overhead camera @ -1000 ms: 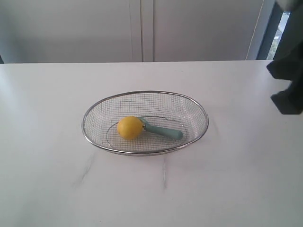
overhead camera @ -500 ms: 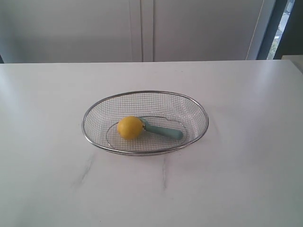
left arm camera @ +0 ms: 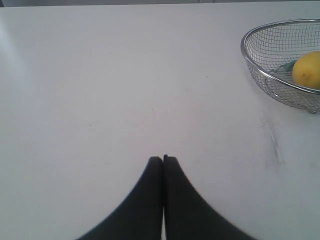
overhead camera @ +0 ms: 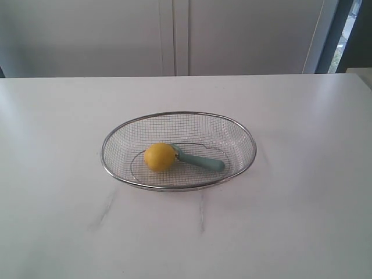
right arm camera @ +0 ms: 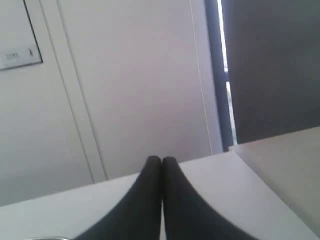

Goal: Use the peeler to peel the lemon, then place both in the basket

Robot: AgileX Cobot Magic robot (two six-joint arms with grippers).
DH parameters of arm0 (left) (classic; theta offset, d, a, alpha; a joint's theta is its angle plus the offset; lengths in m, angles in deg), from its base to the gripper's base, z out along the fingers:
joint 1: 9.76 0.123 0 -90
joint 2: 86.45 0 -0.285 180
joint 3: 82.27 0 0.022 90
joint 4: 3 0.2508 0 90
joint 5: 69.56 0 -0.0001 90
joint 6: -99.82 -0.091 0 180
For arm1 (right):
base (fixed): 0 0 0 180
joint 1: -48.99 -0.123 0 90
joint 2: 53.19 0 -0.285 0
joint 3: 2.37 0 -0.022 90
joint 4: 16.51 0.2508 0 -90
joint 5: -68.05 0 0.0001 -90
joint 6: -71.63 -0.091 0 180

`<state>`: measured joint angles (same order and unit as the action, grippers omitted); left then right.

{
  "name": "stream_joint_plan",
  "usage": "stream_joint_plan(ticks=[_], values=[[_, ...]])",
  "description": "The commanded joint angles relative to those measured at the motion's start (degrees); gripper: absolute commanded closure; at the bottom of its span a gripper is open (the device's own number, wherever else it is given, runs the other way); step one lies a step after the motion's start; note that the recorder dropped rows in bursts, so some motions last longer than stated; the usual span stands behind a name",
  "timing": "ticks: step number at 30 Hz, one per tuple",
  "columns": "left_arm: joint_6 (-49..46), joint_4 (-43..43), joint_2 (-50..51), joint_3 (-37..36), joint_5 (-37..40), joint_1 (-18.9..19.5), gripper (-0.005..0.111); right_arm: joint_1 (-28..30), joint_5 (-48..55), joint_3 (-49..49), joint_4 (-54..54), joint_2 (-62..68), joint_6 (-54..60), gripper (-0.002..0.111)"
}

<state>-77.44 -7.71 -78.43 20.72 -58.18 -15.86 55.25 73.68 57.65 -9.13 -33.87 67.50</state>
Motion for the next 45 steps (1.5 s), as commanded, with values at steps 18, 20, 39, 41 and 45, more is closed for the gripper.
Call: stream_joint_plan(ticks=[18,20,39,41,45], values=[[-0.11,0.08,-0.24,-0.22,0.22,0.04,0.107,0.4,13.14,17.2,-12.29,-11.53,-4.01,0.108],[-0.11,0.08,-0.24,-0.22,0.22,0.04,0.107,0.4,13.14,17.2,-12.29,-11.53,-4.01,0.108],[-0.11,0.08,-0.24,-0.22,0.22,0.04,0.107,-7.92,13.02,17.2,-10.3,-11.53,-4.11,0.108],[-0.11,0.08,-0.24,-0.22,0.22,0.04,0.107,-8.59,13.02,17.2,-10.19,-11.53,-4.11,0.108],[-0.11,0.08,-0.24,-0.22,0.22,0.04,0.107,-8.7,13.17,17.2,-10.19,-11.53,-4.11,0.108]])
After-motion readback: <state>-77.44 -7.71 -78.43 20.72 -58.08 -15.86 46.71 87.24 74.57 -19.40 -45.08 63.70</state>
